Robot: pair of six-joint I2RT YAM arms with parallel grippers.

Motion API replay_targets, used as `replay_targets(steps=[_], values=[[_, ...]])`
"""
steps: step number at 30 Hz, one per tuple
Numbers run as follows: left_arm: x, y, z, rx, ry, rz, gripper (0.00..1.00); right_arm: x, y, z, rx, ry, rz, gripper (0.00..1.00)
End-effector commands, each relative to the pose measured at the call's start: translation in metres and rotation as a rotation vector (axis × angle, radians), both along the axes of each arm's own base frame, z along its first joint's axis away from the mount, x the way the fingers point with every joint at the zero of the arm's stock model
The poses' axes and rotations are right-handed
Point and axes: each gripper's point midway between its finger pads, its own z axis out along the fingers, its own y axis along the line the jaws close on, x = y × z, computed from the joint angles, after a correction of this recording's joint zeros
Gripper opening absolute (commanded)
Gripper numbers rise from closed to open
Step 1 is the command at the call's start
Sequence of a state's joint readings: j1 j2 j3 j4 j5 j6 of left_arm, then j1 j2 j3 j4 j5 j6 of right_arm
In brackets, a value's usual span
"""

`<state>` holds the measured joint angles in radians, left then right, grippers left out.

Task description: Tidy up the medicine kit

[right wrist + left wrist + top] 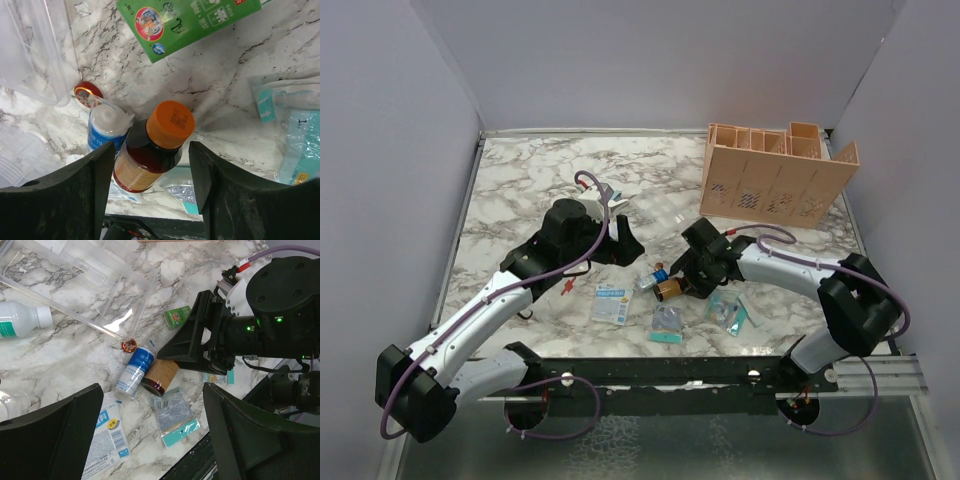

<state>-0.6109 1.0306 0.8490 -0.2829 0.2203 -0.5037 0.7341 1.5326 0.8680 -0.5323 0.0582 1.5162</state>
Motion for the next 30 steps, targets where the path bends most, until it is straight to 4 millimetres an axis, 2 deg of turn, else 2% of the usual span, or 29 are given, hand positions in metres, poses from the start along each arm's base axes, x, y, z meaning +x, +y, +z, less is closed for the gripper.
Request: replay_targets(steps=[1, 4, 7, 12, 14, 20, 25, 30], values=[[0.0, 0.002, -0.002, 0.011, 0.003, 0.01, 0.87, 0.001, -0.004, -0.012, -0.036, 0.005, -0.028, 0.59], [-0.003, -0.002, -0.003, 0.01, 0.009, -0.02, 0.98, 0.0, -0.003, -0.015, -0.03, 0.021, -0.041, 0.57], [-0.005, -0.005, -0.004, 0.007, 0.014, -0.045, 0.99, 0.002, -0.001, -0.013, -0.011, 0.005, -0.046, 0.53], [-0.011, -0.012, -0.007, -0.006, 0.041, -0.097, 0.99, 0.005, 0.001, -0.013, 0.001, -0.013, -0.044, 0.39], [-0.015, -0.016, -0.009, -0.02, 0.063, -0.116, 0.99, 0.009, 0.006, -0.005, 0.02, -0.044, -0.012, 0.35], [-0.021, -0.027, -0.019, -0.059, 0.159, -0.146, 0.94, 0.023, 0.01, 0.042, 0.061, -0.206, 0.055, 0.34], [-0.025, -0.044, -0.023, -0.126, 0.266, -0.175, 0.9, 0.031, 0.019, 0.086, 0.113, -0.38, 0.185, 0.34], [-0.02, -0.058, -0.01, -0.206, 0.294, -0.189, 0.88, 0.036, 0.036, 0.138, 0.159, -0.587, 0.378, 0.34]])
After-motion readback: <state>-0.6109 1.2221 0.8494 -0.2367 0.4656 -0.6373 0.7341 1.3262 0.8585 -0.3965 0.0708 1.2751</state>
